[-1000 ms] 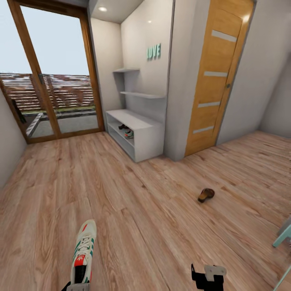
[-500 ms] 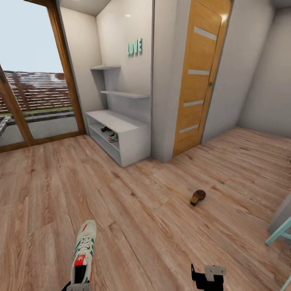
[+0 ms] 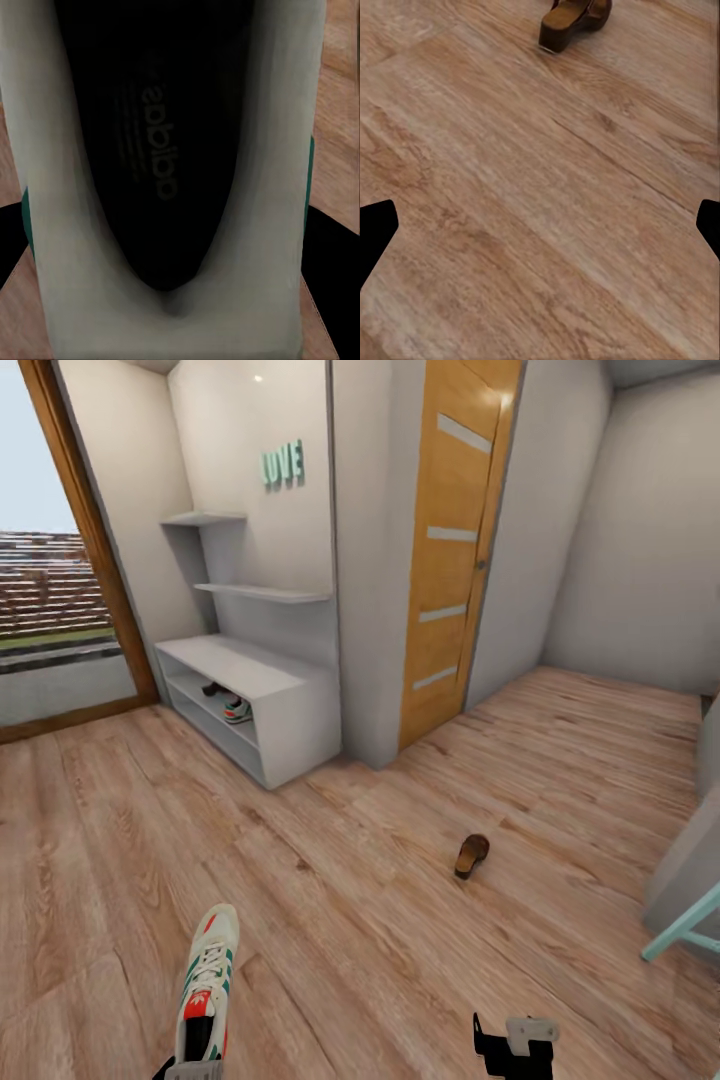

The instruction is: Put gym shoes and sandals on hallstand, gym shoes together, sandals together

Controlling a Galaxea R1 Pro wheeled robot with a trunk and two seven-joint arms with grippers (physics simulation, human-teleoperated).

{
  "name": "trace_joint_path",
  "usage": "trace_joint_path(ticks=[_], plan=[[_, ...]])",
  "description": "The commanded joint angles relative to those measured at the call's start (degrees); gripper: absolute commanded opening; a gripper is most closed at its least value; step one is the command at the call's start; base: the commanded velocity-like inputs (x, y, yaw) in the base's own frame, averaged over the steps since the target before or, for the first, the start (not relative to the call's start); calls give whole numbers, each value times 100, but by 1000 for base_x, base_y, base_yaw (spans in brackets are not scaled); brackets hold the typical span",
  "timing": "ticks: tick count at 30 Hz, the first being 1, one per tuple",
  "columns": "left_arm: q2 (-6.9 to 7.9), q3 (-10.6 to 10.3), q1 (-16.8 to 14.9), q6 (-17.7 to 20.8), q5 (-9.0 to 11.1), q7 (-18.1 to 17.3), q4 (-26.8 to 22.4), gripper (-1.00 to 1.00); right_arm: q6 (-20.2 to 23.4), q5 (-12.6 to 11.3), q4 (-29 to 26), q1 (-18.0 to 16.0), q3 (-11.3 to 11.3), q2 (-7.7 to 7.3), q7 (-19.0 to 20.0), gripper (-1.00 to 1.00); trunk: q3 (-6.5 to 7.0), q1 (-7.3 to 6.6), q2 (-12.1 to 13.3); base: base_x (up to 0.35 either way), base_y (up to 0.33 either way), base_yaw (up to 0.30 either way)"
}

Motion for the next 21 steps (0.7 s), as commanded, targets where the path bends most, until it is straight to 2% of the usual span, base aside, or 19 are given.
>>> trace_joint_path(ticks=[1,21], plan=[[2,-36,-2,-13,60,-16,1,-100,-11,-34,3,-4,51,1,-24,100,-9,2,-2,306,166,-264],[2,-35,-2,-13,60,-16,1,-100,-11,-34,3,-4,51,1,-24,100,-80,2,-2,304,170,-264]])
